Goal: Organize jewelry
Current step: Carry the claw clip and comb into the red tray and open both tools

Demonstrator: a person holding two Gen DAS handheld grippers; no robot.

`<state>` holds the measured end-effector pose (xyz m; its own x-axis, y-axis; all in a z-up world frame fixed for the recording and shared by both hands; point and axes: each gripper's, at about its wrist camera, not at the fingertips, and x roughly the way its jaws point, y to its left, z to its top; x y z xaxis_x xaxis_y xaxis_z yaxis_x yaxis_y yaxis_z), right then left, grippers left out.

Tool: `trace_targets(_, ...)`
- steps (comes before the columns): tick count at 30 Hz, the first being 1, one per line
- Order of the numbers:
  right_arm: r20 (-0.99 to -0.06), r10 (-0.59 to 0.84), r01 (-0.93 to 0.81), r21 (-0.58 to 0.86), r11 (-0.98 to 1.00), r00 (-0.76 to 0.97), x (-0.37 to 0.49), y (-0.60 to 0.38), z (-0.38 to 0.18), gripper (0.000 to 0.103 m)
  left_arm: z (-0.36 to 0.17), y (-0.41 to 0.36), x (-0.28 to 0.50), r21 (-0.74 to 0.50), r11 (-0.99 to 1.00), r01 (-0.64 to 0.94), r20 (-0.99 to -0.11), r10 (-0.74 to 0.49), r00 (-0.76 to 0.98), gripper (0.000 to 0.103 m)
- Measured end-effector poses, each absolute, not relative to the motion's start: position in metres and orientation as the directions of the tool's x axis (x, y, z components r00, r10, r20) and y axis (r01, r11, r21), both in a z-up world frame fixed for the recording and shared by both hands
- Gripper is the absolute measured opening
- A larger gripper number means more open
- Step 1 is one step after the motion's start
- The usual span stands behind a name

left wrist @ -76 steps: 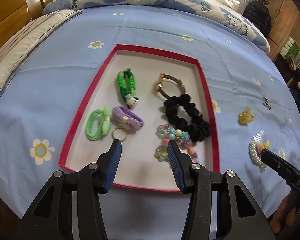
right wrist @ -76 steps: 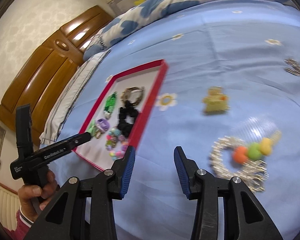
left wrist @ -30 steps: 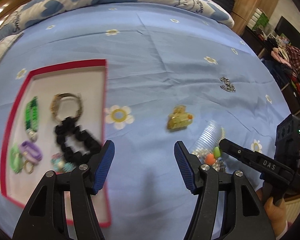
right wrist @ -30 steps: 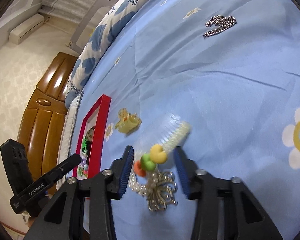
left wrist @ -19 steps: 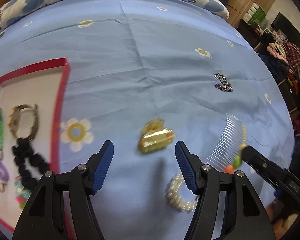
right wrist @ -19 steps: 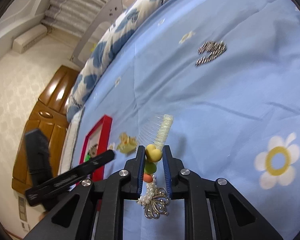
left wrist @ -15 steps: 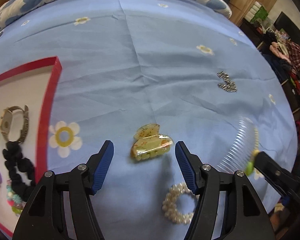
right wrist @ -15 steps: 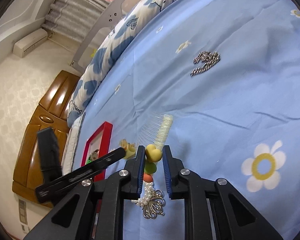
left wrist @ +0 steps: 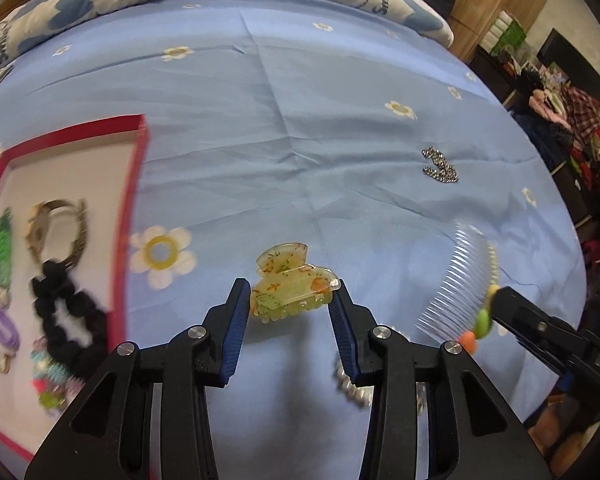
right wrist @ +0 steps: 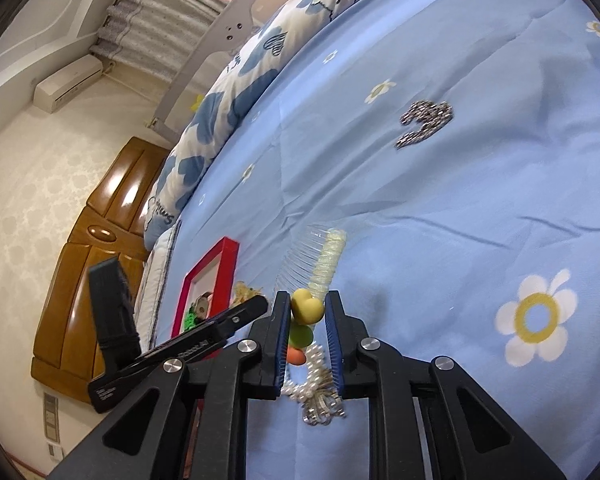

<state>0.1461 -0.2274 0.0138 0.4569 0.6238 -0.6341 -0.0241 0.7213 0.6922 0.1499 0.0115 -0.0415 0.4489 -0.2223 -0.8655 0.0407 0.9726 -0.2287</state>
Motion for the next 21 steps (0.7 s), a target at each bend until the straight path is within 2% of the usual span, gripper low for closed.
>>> trace_targets(10, -0.623, 0.679, -0.111, 0.7, 0.706, 0.389, 0.141, -0.178, 0.023, 0.017, -0.013, 0.069, 0.099, -0.265, 0.964, -0.03, -0.831, -0.212, 0.514, 0.038)
trace_targets(21, -0.63, 0.718, -0.225, 0.684, 0.694, 0.296, 0.13, -0.117, 0.028, 0.017, 0.0, 0.129, 0.054, -0.262, 0.953, -0.153, -0.816, -0.134, 0.562, 0.038)
